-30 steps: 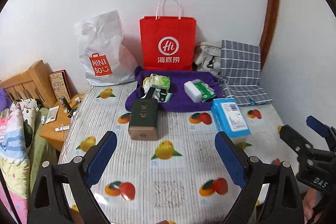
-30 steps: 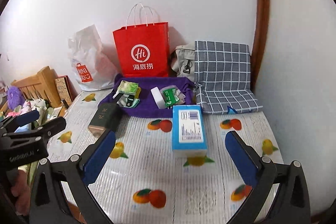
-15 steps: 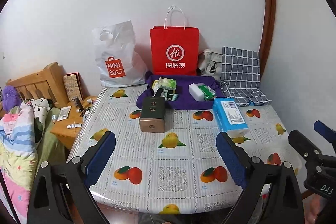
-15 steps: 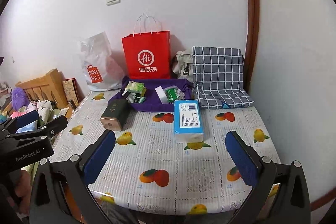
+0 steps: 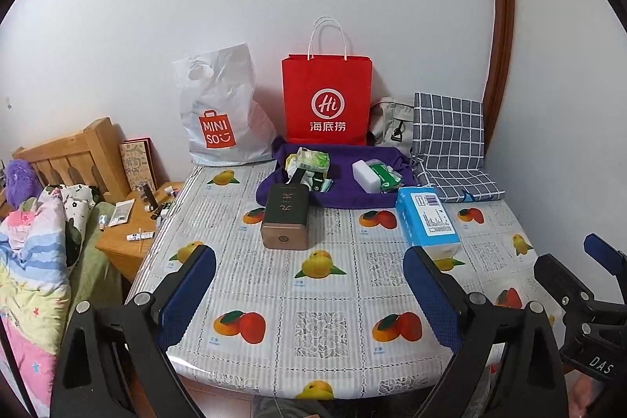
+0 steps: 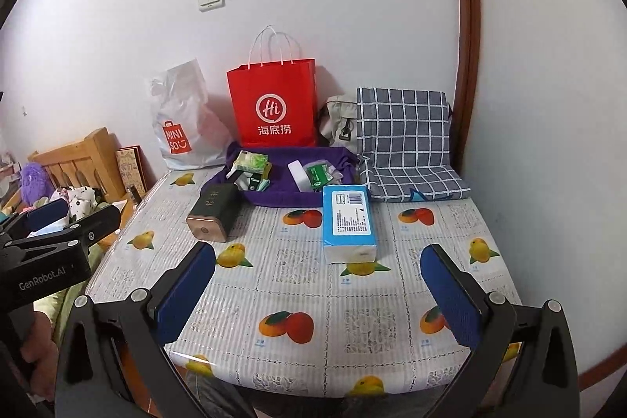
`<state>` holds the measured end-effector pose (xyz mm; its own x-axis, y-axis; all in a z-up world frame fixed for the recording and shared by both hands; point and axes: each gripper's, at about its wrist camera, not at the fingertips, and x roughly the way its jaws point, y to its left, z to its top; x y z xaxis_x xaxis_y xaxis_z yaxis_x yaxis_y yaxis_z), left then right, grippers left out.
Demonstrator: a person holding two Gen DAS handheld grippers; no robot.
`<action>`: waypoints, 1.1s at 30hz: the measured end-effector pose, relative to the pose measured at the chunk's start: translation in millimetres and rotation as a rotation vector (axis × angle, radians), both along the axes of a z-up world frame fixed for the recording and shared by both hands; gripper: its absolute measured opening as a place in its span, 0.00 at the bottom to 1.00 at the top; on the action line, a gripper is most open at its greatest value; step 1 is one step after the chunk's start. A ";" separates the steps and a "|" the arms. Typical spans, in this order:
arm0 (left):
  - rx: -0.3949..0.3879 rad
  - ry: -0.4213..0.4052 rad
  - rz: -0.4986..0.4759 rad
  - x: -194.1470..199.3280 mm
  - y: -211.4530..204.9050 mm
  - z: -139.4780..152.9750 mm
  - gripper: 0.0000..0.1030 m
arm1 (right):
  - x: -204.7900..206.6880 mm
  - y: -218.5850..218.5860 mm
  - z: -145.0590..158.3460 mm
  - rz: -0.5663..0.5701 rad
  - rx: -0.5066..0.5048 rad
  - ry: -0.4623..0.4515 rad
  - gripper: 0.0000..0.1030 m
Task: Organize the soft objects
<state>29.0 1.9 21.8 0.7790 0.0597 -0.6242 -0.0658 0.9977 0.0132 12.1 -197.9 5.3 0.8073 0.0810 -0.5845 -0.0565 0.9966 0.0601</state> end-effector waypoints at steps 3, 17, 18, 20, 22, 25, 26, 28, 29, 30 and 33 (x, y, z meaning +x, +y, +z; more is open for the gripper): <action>0.007 0.002 0.004 0.8 0.1 0.3 0.94 | -0.4 0.1 0.1 -0.004 -0.003 0.002 1.00; 0.012 0.011 0.003 3.2 -1.2 -2.8 0.94 | 0.3 -2.8 -1.3 -0.009 -0.005 0.008 1.00; 0.011 0.013 0.003 3.4 -1.3 -3.0 0.94 | 0.6 -3.2 -1.5 -0.010 -0.004 0.009 1.00; 0.010 0.011 0.002 3.0 -1.2 -4.1 0.94 | 0.7 -3.8 -1.5 -0.010 -0.004 0.009 1.00; 0.010 0.012 0.001 3.0 -0.5 -4.0 0.94 | 0.7 -3.8 -1.5 -0.008 -0.005 0.009 1.00; 0.009 0.012 0.001 3.1 -0.1 -4.0 0.94 | 1.7 -4.2 -2.2 -0.009 -0.009 0.009 1.00; 0.009 0.012 0.001 3.1 -0.1 -4.0 0.94 | 1.9 -3.4 -2.2 -0.008 -0.009 0.008 1.00; 0.009 0.012 0.001 3.0 -0.2 -3.9 0.94 | 1.8 -3.1 -2.3 -0.010 -0.009 0.009 1.00; 0.009 0.012 0.000 3.2 -0.9 -4.2 0.94 | 1.7 -3.0 -2.1 -0.010 -0.010 0.009 1.00; 0.009 0.012 0.004 2.8 -1.0 -3.9 0.94 | 1.7 -3.0 -2.1 -0.010 -0.009 0.008 1.00; 0.008 0.013 0.003 2.9 -0.5 -4.0 0.94 | 1.7 -2.2 -2.7 -0.009 -0.007 0.009 1.00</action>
